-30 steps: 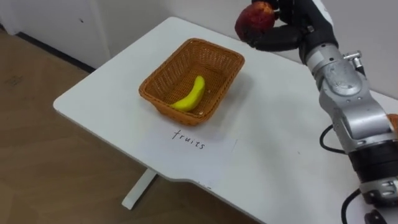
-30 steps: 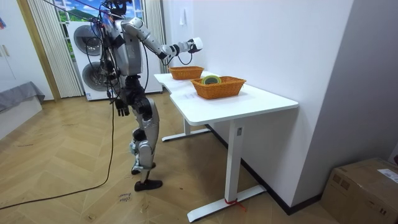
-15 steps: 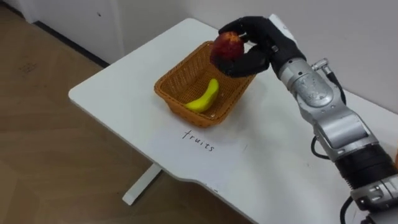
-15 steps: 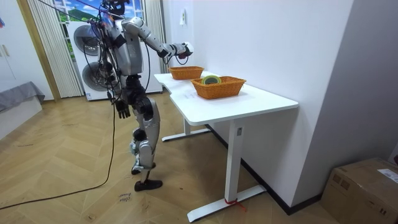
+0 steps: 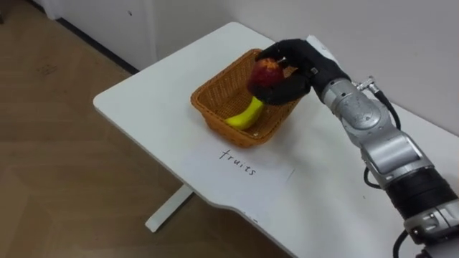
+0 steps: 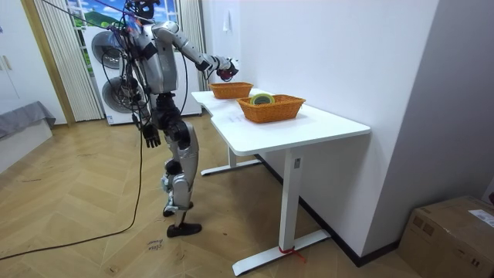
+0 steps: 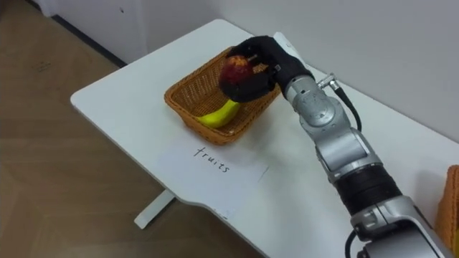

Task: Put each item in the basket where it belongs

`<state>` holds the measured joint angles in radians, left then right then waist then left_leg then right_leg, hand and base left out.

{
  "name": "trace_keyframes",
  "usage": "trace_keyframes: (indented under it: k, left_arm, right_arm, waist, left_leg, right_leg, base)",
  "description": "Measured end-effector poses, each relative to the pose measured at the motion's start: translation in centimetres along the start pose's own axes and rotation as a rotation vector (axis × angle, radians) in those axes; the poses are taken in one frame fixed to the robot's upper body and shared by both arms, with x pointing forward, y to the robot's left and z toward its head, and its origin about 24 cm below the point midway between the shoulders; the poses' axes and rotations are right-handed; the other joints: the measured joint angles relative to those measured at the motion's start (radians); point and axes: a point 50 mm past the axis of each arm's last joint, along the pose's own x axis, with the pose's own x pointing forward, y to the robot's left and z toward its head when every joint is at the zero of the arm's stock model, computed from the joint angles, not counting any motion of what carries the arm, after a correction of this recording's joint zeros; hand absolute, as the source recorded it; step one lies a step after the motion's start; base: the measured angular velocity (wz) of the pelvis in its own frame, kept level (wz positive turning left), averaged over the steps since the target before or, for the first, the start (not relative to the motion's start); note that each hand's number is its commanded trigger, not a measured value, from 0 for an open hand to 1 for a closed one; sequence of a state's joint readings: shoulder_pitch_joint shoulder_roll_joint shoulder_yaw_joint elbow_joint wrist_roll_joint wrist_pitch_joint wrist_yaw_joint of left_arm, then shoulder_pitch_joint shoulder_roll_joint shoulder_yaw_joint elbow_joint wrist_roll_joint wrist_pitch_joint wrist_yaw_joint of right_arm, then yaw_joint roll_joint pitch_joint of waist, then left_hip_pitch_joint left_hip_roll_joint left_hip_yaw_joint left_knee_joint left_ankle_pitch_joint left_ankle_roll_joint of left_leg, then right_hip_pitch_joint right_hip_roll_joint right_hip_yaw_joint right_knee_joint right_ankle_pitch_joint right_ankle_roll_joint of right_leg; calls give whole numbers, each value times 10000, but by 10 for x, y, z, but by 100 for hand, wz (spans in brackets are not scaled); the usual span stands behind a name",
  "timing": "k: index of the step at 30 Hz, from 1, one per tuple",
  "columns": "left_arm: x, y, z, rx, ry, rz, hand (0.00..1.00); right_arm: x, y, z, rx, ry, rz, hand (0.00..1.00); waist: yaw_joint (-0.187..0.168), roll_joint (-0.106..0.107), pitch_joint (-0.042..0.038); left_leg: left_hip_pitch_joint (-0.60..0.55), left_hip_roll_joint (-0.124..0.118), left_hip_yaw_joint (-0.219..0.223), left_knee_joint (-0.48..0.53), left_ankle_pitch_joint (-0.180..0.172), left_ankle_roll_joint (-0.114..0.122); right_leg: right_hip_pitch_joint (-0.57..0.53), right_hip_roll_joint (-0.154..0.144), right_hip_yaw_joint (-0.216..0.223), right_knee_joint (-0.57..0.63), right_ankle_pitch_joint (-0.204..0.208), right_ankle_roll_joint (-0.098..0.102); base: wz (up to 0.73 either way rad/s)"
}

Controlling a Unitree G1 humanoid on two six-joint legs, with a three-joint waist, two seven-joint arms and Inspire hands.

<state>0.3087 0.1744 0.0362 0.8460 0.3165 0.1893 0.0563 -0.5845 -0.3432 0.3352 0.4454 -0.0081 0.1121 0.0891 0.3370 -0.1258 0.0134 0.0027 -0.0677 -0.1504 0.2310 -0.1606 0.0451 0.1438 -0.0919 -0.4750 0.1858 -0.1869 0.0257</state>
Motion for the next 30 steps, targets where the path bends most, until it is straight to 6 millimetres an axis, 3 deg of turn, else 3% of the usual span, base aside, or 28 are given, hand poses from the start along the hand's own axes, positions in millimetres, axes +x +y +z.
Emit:
trace_keyframes:
  k: [14,16,17,19,30]
  left_arm:
    - [0,1,2,52,-46,-46,0]
    - [0,1,2,78,-56,-48,0]
    - [0,1,2,96,-58,-53,0]
    - [0,1,2,117,-59,-58,0]
    - [1,-1,-1,278,101,-212,0]
  right_arm:
    - [0,-1,-4,-650,201,-49,100]
    - [0,-1,-4,-865,220,-74,78]
    - [0,-1,-4,-958,229,-84,38]
    - [0,-1,-4,-1092,242,-98,0]
    - [0,-2,-4,-1147,240,-117,0]
  waist:
    - [-23,-16,14]
    - [-27,-21,11]
    - [-25,-25,9]
    - [-26,-27,7]
    - [-26,-66,-8]
  left_leg:
    - [-14,-3,3,-11,-1,-2]
    - [-26,-4,2,-8,-1,-2]
    - [-64,-4,2,-4,-1,-2]
    - [-75,-5,1,4,-1,-2]
    - [-71,-3,3,17,0,-2]
  right_leg:
    - [-7,4,10,-3,0,0]
    - [-9,4,12,-5,0,0]
    - [-12,5,13,-6,0,0]
    - [-20,6,13,-6,0,0]
    - [-16,9,28,-9,0,0]
  base:
    - [0]
    - [0]
    - [0]
    - [0]
    - [0]
